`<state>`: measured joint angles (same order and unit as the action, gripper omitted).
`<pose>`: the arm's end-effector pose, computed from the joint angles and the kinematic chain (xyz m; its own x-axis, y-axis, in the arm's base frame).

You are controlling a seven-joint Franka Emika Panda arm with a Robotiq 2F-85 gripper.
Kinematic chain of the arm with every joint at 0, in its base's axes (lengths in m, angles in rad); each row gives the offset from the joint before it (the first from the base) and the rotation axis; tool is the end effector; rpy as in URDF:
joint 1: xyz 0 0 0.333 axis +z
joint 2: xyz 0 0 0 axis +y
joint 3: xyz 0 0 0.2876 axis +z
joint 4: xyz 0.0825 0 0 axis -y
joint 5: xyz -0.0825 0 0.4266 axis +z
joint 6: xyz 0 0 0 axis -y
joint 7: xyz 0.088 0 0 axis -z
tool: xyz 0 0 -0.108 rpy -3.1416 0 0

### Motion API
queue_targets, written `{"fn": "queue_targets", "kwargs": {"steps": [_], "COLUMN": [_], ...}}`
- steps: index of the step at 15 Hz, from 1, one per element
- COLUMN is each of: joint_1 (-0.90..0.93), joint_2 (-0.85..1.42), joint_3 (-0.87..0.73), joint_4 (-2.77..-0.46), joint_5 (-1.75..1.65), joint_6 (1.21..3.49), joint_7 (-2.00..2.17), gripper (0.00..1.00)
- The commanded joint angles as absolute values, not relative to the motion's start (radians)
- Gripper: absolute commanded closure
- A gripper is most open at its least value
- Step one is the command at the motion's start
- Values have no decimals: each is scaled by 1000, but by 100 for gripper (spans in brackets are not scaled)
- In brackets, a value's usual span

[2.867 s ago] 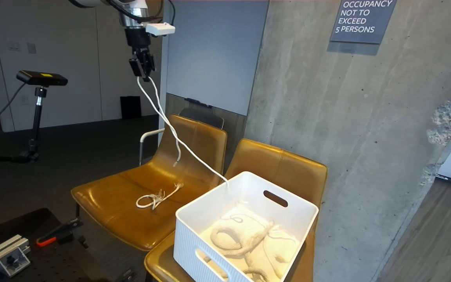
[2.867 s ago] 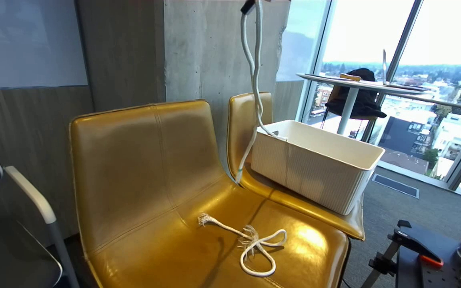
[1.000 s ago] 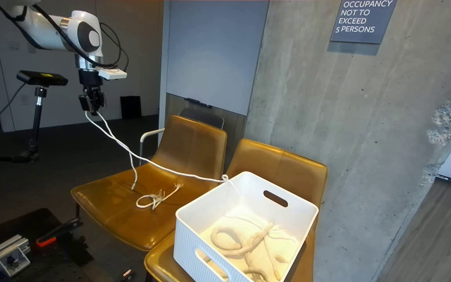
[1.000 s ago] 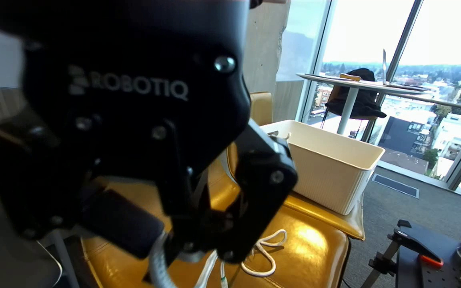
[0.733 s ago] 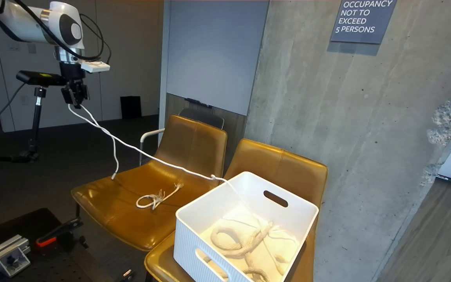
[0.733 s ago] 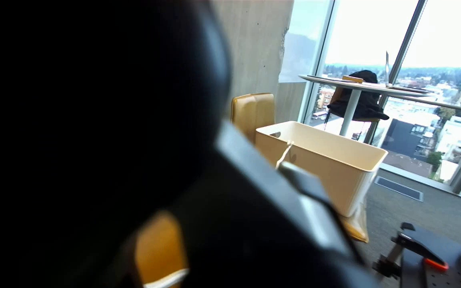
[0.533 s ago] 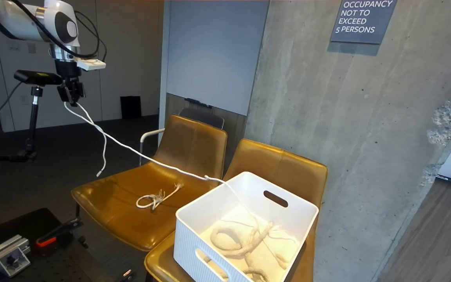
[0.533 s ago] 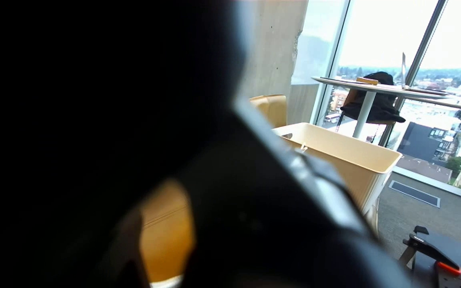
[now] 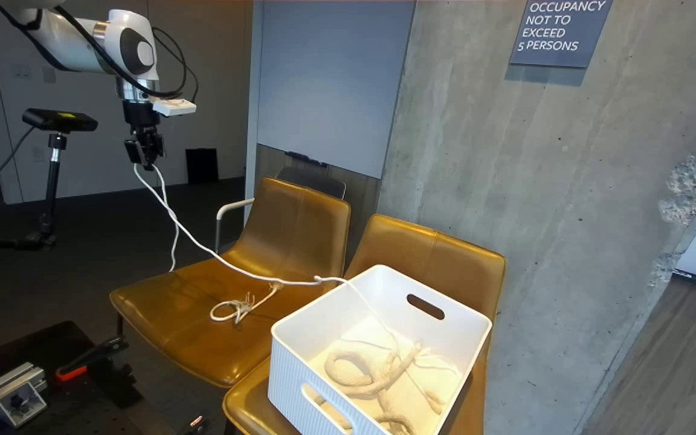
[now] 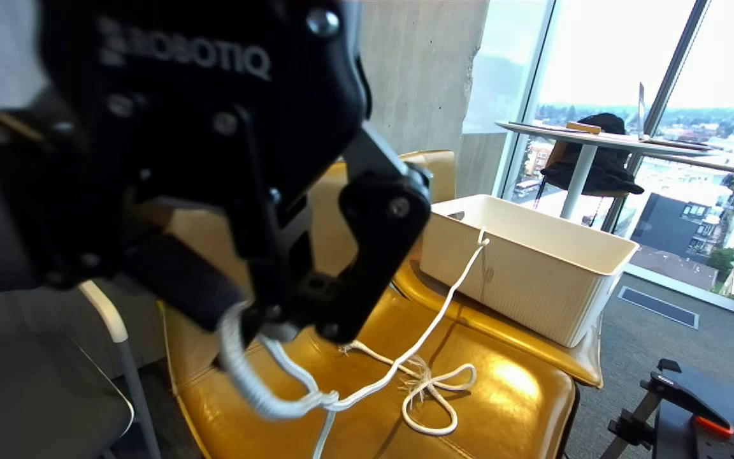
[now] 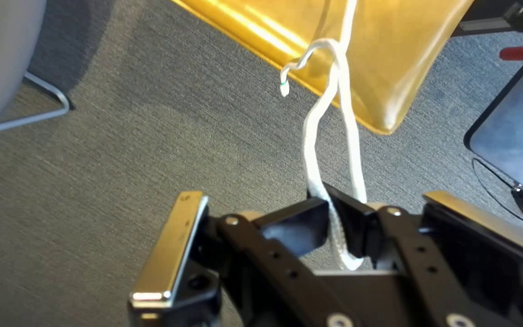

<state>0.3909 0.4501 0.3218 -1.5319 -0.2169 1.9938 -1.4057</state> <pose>0.5646 0.4353 0.3678 -0.5634 0.8243 -0.0561 0.8233 0.5658 0.0450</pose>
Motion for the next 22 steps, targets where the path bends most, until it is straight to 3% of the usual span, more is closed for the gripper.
{"fn": "queue_targets", "kwargs": {"steps": [1,12,20,21,22], "joint_1": [317,120,94,97,98], "joint_2": [455,465,539,550,560], "joint_3": [292,185,137,138,139], "joint_4": [-1530,-1602,-1555,-1554,-1553], "joint_5": [-207,-199,-236,-239,-243], "joint_6": [1994,2047,2047,2043,2046], "joint_7": [-1447,-1475,-1457,-1457,-1463], "gripper": [100,100,100,78,74]}}
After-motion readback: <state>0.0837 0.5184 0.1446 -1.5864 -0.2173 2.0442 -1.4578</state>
